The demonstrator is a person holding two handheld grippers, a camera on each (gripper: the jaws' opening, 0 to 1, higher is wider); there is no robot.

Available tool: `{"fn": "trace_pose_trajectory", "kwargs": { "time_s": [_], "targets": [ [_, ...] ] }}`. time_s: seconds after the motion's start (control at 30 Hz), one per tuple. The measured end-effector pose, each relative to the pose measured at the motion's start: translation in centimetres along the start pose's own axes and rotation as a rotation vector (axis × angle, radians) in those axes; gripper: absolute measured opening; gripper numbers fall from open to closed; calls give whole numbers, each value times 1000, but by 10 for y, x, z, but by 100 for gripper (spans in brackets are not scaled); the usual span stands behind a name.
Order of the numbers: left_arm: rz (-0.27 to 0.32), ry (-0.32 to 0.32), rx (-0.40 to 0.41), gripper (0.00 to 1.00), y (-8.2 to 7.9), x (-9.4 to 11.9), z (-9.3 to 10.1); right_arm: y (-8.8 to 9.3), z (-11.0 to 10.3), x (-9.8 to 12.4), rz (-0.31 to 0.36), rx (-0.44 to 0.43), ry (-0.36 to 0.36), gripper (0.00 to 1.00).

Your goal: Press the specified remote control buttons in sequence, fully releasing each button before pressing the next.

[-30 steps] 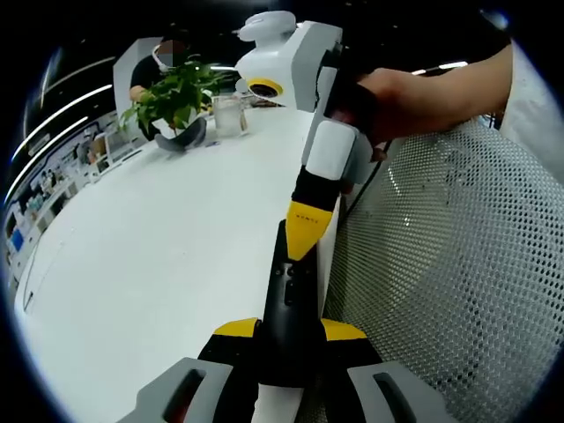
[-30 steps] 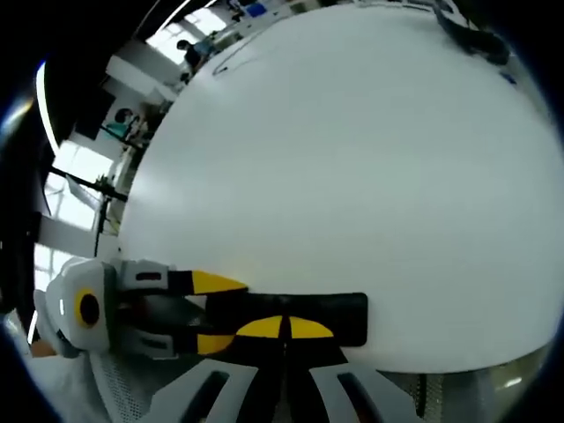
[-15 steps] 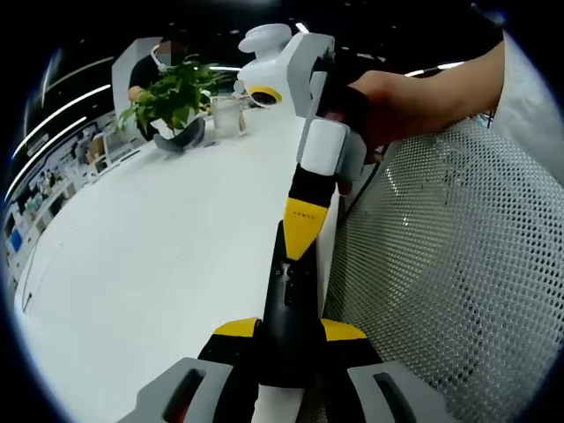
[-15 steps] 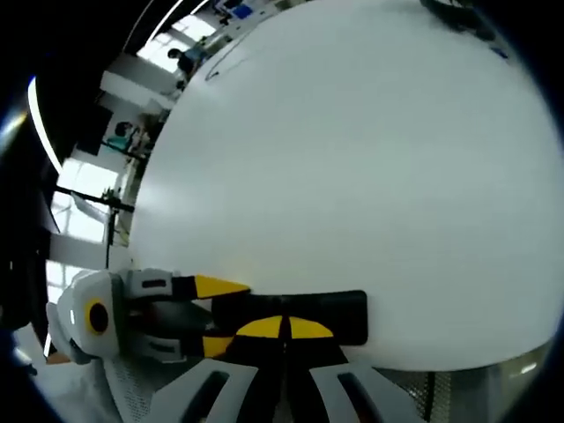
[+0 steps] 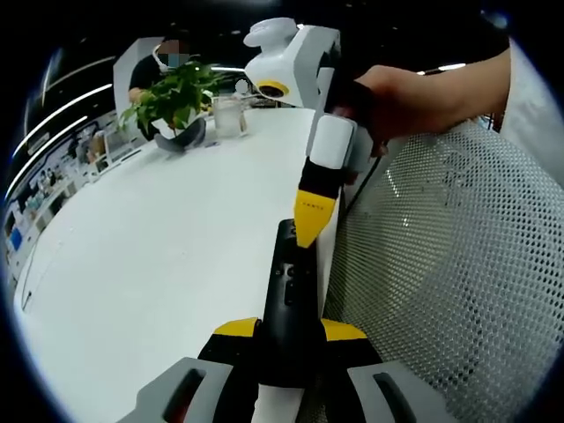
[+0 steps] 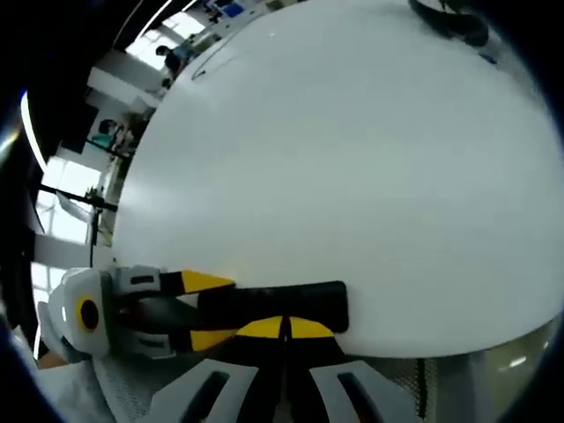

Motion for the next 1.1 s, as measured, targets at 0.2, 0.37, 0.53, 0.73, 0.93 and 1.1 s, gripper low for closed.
{"fn": "trace_pose_trajectory", "kwargs": {
  "time_s": [0.2, 0.37, 0.53, 0.73, 0.93, 1.1],
  "targets": [
    [-1, 0, 0, 24, 0, 0, 0, 0, -2, -3, -13, 22, -2, 0],
    [0, 1, -1, 24, 1, 0, -1, 0, -3, -3, -13, 47, 3, 0],
    [-3, 2, -3, 25, 0, 0, -1, 0, -6, -3, 0, 111, 37, 0],
    [-1, 4, -2, 25, 0, 0, -2, 0, -6, -4, -1, 138, 50, 0],
    [0, 4, -2, 25, 0, -1, -2, 2, -14, -4, 32, 253, 128, 0],
    [2, 3, 2, 25, 0, -1, -3, 3, -15, -4, 61, 274, 143, 0]
  ]
}}
Point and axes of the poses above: the point that each gripper's makers call its tool centre point, and the gripper's own axes: x roughly backward along the fingers, z roughly to its right, y roughly out of its underside, the point moved 10 cm from there along x, roughly backward along the fingers, and after that the axes turned 14 degrees about y, right-handed, at the moved point
